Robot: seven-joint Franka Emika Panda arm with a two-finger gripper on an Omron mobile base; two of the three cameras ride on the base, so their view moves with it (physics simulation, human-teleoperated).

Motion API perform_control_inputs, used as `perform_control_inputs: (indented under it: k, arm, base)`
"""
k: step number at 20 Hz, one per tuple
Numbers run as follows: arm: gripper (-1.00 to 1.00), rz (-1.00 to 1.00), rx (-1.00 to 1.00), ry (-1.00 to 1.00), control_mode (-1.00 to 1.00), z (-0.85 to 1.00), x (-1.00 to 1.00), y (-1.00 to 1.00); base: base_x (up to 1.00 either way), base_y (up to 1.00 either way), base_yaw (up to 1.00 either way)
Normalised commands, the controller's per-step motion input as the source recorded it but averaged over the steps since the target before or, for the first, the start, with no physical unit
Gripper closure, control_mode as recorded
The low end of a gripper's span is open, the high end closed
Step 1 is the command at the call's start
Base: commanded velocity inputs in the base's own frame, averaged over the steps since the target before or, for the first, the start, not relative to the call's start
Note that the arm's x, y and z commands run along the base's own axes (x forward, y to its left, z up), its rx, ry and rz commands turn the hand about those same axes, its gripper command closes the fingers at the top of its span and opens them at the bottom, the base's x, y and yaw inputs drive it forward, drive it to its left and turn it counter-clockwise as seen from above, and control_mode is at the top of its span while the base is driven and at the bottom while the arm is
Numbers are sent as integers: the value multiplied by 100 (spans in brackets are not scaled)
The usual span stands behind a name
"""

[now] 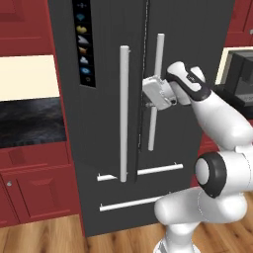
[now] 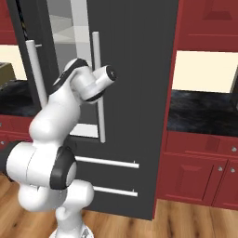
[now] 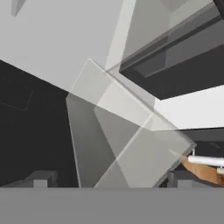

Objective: Take the lemon wedge from the fridge and place it on the plate with fish on the dining counter.

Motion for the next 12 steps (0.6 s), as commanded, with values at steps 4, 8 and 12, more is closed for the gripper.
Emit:
perform_control_inputs:
  k: [4, 8, 12]
  arm:
    - [-100, 10, 1, 0, -100, -10, 11, 95]
    - [-100, 15, 0, 0, -100, 0, -33, 99]
    - [-100, 23, 0, -2, -100, 0, -96, 100]
  base:
    - [0, 0, 0]
    - [0, 0, 0]
    - [0, 0, 0]
